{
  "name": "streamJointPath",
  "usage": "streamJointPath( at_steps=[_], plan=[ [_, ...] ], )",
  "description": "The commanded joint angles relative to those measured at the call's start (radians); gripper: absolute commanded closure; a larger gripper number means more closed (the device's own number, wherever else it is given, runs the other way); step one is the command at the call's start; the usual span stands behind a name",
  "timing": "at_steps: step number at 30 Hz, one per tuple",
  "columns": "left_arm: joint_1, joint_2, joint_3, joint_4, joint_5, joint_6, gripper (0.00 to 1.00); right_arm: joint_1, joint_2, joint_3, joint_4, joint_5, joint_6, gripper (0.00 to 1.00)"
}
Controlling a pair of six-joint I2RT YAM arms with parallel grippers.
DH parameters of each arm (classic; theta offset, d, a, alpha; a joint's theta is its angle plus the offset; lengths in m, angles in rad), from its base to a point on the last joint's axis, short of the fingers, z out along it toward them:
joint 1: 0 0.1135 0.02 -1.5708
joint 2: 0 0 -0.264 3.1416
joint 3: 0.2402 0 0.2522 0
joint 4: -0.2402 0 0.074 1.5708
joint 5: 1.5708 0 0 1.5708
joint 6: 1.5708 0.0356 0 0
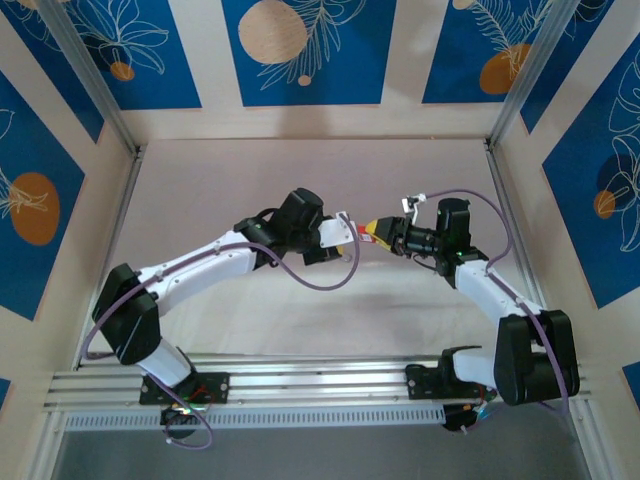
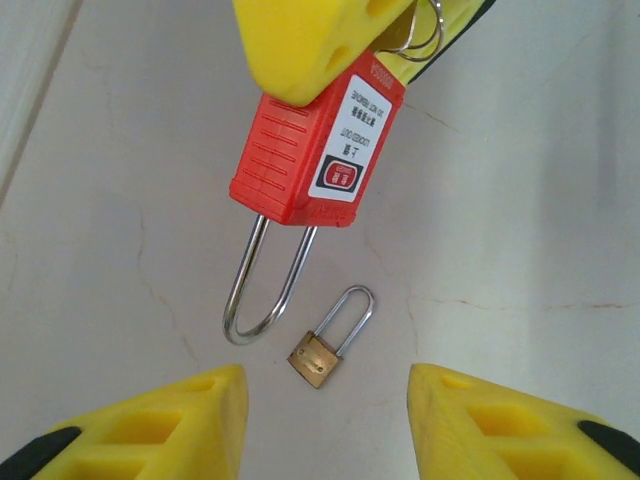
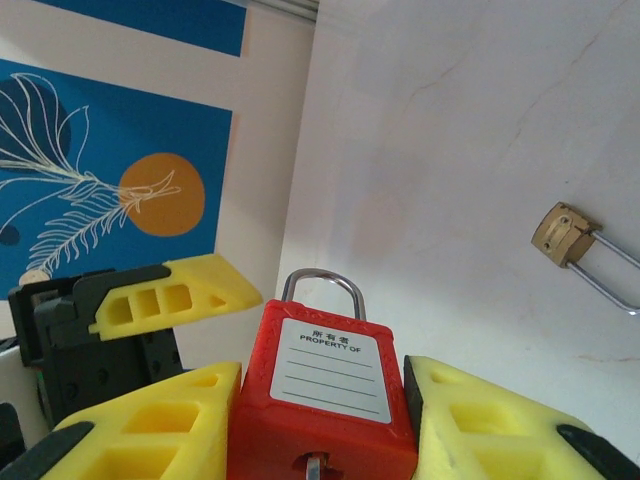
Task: Unlock with the key
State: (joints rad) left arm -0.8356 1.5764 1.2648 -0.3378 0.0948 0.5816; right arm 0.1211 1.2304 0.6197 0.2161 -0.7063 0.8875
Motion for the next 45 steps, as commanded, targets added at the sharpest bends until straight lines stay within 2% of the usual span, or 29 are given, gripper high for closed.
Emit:
streamJointPath(
  at_steps=[1, 6, 13, 25, 30, 34, 38, 45],
  plan=[
    [0.027, 0.009, 0.046, -0.028, 0.042, 0.017, 0.48, 0.016, -0.032, -0.014, -0.032, -0.025, -0.051, 0.70],
    [0.036, 0.045, 0.092, -0.077, 0.062, 0.035, 0.39, 0.035, -0.035, -0.019, -0.047, -0.028, -0.071, 0.70],
    [0.040, 0.094, 0.134, -0.103, 0.091, 0.041, 0.41, 0.046, -0.044, -0.011, -0.058, -0.039, -0.079, 0.70],
    [0.041, 0.134, 0.156, -0.100, 0.090, 0.043, 0.56, 0.059, -0.055, -0.008, -0.076, -0.038, -0.093, 0.71],
    [0.042, 0.139, 0.153, -0.107, 0.082, 0.043, 0.73, 0.059, -0.058, -0.011, -0.079, -0.034, -0.098, 0.71],
    [0.042, 0.133, 0.143, -0.096, 0.076, 0.040, 0.82, 0.058, -0.056, -0.014, -0.080, -0.027, -0.102, 0.71],
    [0.043, 0.132, 0.143, -0.097, 0.072, 0.041, 0.88, 0.057, -0.058, -0.018, -0.071, -0.027, -0.098, 0.71],
    [0.043, 0.126, 0.130, -0.095, 0.053, 0.047, 0.90, 0.043, -0.073, -0.027, -0.071, -0.018, -0.092, 0.72]
  ],
)
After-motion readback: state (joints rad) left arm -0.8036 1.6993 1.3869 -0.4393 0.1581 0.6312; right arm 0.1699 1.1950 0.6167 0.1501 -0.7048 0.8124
